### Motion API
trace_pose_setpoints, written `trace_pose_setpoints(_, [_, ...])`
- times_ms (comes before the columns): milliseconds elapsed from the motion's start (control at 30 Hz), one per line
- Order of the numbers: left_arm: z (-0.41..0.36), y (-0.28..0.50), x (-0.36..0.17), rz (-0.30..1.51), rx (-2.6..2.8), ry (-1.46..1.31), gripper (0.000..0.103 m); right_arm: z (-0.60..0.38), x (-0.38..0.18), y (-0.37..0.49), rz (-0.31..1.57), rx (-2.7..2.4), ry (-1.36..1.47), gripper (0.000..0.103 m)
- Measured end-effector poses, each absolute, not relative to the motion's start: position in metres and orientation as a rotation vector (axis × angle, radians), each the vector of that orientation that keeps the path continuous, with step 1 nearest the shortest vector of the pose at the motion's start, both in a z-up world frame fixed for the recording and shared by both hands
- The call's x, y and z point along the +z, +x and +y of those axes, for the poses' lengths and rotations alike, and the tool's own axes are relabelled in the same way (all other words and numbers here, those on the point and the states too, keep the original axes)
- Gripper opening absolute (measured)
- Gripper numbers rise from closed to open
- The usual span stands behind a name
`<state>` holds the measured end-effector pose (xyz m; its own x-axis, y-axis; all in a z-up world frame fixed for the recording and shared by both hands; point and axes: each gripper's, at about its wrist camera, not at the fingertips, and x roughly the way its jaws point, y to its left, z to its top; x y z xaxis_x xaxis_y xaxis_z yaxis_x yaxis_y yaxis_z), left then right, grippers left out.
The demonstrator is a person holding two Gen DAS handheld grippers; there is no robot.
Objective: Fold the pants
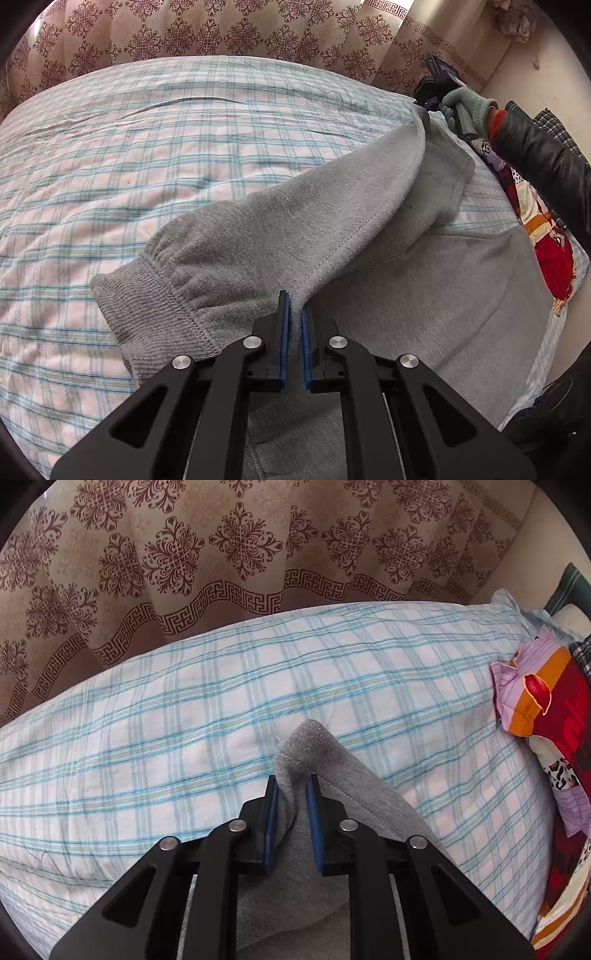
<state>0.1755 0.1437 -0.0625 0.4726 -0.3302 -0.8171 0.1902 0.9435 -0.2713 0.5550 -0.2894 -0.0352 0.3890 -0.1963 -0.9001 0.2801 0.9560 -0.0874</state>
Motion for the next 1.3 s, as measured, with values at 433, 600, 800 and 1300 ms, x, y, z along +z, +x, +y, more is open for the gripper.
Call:
trace_pose_setpoints(433, [0.150,0.152,-0.001,0.908,-0.282,-0.088,0.006,-0.359,0.085,0.459,0.949,-0.275,0.261,0.005])
trace_pose_setpoints(600, [0.150,0.129,0.034,0.826,-0.276,-0.035,0.006,-0.378,0.119,0.410,0.889,-0.268,0.289,0.005])
trace_pose_setpoints(800, [0.144,0.096,0.057,0.779,-0.291,-0.002,0.006,-0.406,0.146,0.346,0.834,-0.260,0.339,0.005])
trace_pose_setpoints(1300, [0.117,0.013,0.039,0.808,-0.415,0.114,0.006,-0.479,0.114,0.164,0.810,-0.354,0.402,0.005])
